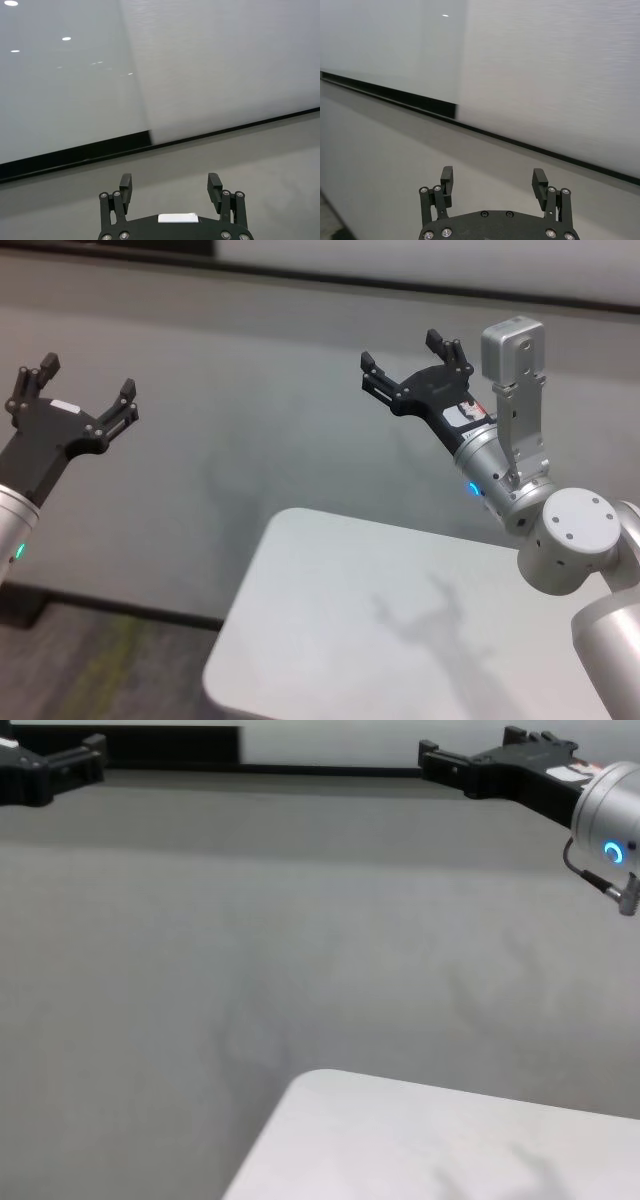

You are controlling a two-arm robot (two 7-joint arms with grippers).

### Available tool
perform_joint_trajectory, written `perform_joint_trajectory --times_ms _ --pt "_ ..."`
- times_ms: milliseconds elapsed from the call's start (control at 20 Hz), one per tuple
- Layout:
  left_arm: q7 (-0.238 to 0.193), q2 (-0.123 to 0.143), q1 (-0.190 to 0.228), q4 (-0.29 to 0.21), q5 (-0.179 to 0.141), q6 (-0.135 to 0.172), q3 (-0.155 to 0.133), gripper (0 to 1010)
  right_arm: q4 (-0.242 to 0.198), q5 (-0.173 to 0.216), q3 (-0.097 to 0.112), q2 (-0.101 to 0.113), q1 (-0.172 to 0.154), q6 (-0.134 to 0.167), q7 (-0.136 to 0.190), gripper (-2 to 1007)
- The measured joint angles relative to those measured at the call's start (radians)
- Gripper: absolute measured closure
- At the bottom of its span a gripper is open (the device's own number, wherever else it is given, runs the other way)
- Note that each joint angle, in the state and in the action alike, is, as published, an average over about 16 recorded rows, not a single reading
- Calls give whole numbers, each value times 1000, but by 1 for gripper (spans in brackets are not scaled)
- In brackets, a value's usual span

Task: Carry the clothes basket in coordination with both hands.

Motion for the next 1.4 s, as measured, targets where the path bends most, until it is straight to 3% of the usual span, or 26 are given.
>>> perform_joint_trajectory --times_ms 400,1150,1400 --pt "0 0 0 0 0 0 0 10 0 0 0 0 0 0 0 210" --pt "0 0 0 0 0 0 0 10 0 0 0 0 0 0 0 768" --pt "0 0 0 0 0 0 0 10 0 0 0 0 0 0 0 907"
